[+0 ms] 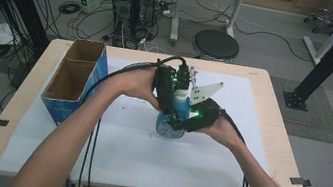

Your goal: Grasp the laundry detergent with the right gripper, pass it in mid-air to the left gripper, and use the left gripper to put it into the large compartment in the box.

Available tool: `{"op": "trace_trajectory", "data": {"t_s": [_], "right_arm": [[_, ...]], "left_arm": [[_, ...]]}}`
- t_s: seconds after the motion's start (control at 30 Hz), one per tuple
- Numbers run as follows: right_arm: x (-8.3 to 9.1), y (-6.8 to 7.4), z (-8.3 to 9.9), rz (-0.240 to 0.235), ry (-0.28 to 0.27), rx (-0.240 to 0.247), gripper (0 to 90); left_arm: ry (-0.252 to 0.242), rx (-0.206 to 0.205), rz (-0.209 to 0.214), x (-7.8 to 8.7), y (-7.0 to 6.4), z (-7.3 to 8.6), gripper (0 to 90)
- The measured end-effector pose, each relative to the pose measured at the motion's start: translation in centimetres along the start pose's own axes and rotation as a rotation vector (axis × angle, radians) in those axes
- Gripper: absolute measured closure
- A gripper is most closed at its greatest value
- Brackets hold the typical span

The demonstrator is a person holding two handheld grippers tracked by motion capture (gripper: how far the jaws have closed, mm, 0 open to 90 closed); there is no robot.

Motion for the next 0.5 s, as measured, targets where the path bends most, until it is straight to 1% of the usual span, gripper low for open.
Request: {"op": "trace_trajectory", "data": {"t_s": [0.13,0.33,0.4,0.5], "right_arm": [[-0.16,0.11,0.10,-0.003,0.004,0.001,47.7],[-0.39,0.27,0.41,-0.007,0.012,0.002,47.7],[-0.44,0.32,0.43,-0.010,0.014,0.000,47.7],[-0.49,0.24,0.46,-0.007,0.014,-0.001,47.7]], "left_arm": [[0.006,0.007,0.000,-0.23,0.07,0.12,21.7],[0.015,0.015,-0.012,-0.43,0.22,0.26,22.1],[0.012,0.008,-0.018,-0.40,0.25,0.20,26.5],[0.012,0.008,-0.009,-0.43,0.16,0.19,26.5]]}}
Point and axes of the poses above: each handheld gripper's, and its own axes: x roughly backward along the jaws, z roughly out of its underside, y roughly to its left, the point moved 8 cm from there along -x, roughly forward along the jaws, and after that the axes turned 13 degrees about z, right-handed, at the moved point
